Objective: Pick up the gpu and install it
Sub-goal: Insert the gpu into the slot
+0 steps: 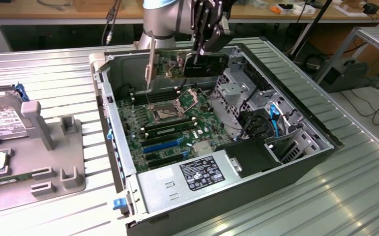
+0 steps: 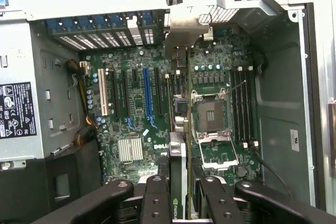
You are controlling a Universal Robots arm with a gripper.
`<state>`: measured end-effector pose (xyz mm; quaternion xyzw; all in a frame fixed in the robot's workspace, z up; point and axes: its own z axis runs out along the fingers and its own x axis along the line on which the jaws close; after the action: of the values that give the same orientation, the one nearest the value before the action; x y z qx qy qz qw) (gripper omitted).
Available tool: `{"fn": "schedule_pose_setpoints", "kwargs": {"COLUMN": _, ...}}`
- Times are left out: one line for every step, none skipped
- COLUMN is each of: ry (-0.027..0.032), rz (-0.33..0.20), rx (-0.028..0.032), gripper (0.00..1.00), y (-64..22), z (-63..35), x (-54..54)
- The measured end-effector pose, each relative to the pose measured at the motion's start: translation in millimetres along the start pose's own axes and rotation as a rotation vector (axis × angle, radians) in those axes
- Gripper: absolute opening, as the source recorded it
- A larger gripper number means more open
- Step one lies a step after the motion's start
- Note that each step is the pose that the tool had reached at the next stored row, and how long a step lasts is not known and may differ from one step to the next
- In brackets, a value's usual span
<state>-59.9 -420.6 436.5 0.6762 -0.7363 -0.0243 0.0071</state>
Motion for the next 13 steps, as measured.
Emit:
{"fn": "schedule_pose_setpoints", "kwargs": {"ry": -0.0002, "rz": 0.000, "rx": 0.0033, "gripper": 0.27, "y": -0.1, "z": 0.1, "x": -0.2}}
{"fn": "schedule_pose_setpoints", "kwargs": {"ry": -0.0005, "rz": 0.000, "rx": 0.0070, "gripper": 0.27, "y": -0.1, "z": 0.4, "x": -0.5}}
{"fn": "schedule_pose_setpoints", "kwargs": {"ry": -0.0008, "rz": 0.000, "rx": 0.0105, "gripper": 0.27, "y": -0.1, "z": 0.6, "x": -0.8}}
{"fn": "schedule_pose_setpoints", "kwargs": {"ry": -0.0014, "rz": -0.001, "rx": 0.0164, "gripper": 0.27, "y": 0.0, "z": 1.1, "x": -1.0}}
{"fn": "schedule_pose_setpoints", "kwargs": {"ry": -0.0018, "rz": -0.002, "rx": 0.0195, "gripper": 0.27, "y": 0.0, "z": 1.5, "x": -1.1}}
{"fn": "schedule_pose_setpoints", "kwargs": {"ry": -0.0019, "rz": -0.007, "rx": 0.0234, "gripper": 0.27, "y": -0.1, "z": 2.1, "x": -1.2}}
{"fn": "schedule_pose_setpoints", "kwargs": {"ry": -0.0016, "rz": -0.018, "rx": 0.0258, "gripper": 0.27, "y": -0.1, "z": 2.5, "x": -1.4}}
{"fn": "schedule_pose_setpoints", "kwargs": {"ry": -0.0014, "rz": -0.028, "rx": 0.0264, "gripper": 0.27, "y": -0.1, "z": 2.8, "x": -1.4}}
{"fn": "schedule_pose_setpoints", "kwargs": {"ry": -0.0005, "rz": -0.053, "rx": 0.0271, "gripper": 0.27, "y": -0.1, "z": 3.1, "x": -1.4}}
{"fn": "schedule_pose_setpoints", "kwargs": {"ry": -0.0003, "rz": -0.062, "rx": 0.0272, "gripper": 0.27, "y": -0.1, "z": 3.2, "x": -1.5}}
{"fn": "schedule_pose_setpoints", "kwargs": {"ry": -0.0002, "rz": -0.067, "rx": 0.0271, "gripper": 0.27, "y": -0.1, "z": 3.2, "x": -1.5}}
{"fn": "schedule_pose_setpoints", "kwargs": {"ry": -0.0002, "rz": -0.067, "rx": 0.0271, "gripper": 0.27, "y": -0.1, "z": 3.2, "x": -1.5}}
{"fn": "schedule_pose_setpoints", "kwargs": {"ry": -0.0002, "rz": -0.067, "rx": 0.0271, "gripper": 0.27, "y": -0.1, "z": 3.2, "x": -1.5}}
